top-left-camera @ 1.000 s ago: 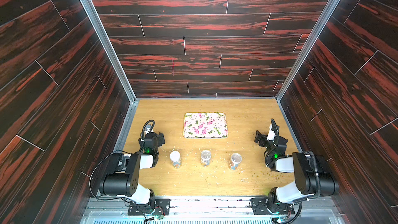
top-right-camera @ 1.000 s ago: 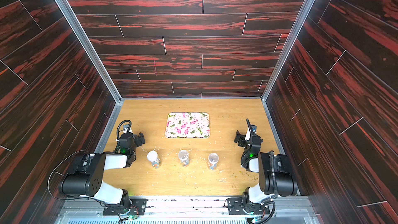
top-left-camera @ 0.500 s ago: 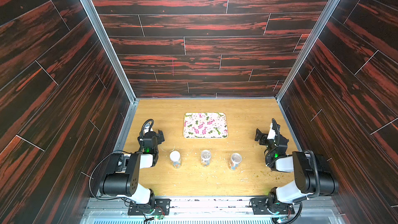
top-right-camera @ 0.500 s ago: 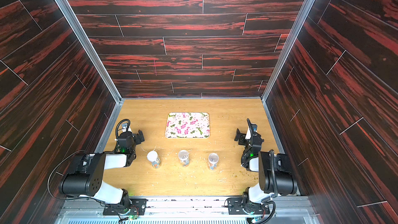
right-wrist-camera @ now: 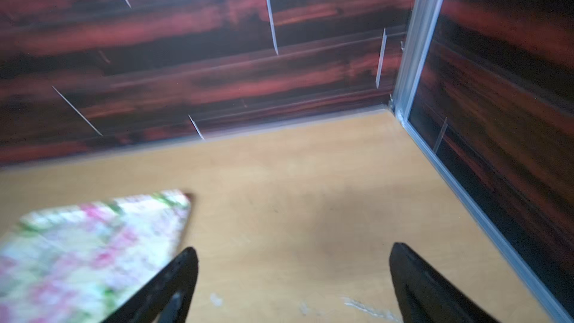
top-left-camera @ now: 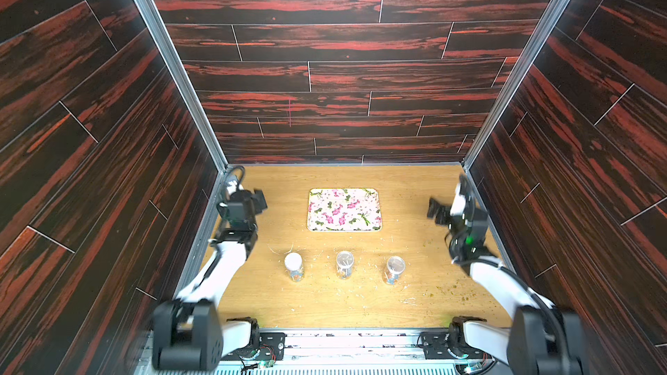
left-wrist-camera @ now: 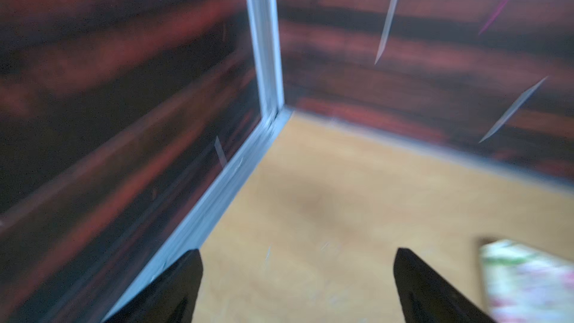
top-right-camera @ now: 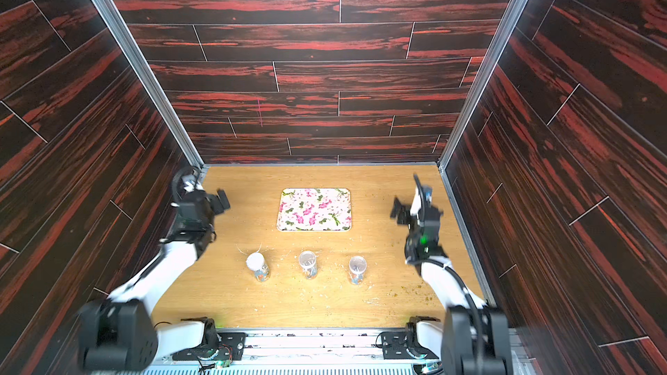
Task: Pour the candies out of the jar
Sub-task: Pick up the jar from the center of the board.
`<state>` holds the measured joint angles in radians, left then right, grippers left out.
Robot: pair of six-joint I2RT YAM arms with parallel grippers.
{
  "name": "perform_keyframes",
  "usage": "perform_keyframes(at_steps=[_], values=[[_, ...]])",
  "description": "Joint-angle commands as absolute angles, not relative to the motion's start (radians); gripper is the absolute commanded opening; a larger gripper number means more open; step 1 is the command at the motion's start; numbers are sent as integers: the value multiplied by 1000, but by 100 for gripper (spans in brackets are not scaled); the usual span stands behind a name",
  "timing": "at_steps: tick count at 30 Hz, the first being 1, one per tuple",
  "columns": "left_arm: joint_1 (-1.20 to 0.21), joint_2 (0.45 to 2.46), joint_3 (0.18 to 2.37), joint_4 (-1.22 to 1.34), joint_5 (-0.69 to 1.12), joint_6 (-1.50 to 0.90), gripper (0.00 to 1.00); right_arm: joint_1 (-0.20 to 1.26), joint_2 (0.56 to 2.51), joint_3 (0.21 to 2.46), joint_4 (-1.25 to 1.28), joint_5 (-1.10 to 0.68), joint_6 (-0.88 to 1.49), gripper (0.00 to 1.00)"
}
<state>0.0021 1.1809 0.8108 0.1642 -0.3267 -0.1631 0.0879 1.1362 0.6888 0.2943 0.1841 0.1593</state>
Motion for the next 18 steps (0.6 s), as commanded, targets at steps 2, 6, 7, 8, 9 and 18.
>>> perform_keyframes(at_steps=[2, 6, 7, 8, 9, 18], values=[[2, 1093, 850, -79, -127, -236, 100, 172, 1056, 839, -313, 197, 302, 97], [-66, 1054, 897, -172, -72, -275, 100, 292, 1056, 925, -562, 163, 393, 94], [-98, 1043, 899, -176, -81, -268, 100, 330, 1056, 934, -596, 174, 406, 94], [-142, 1032, 899, -169, -99, -251, 100, 372, 1057, 944, -633, 186, 426, 94], [-177, 1024, 899, -155, -115, -232, 100, 408, 1061, 953, -666, 190, 449, 93], [-222, 1081, 924, -28, 182, -260, 100, 608, 1071, 981, -874, 210, 593, 90]])
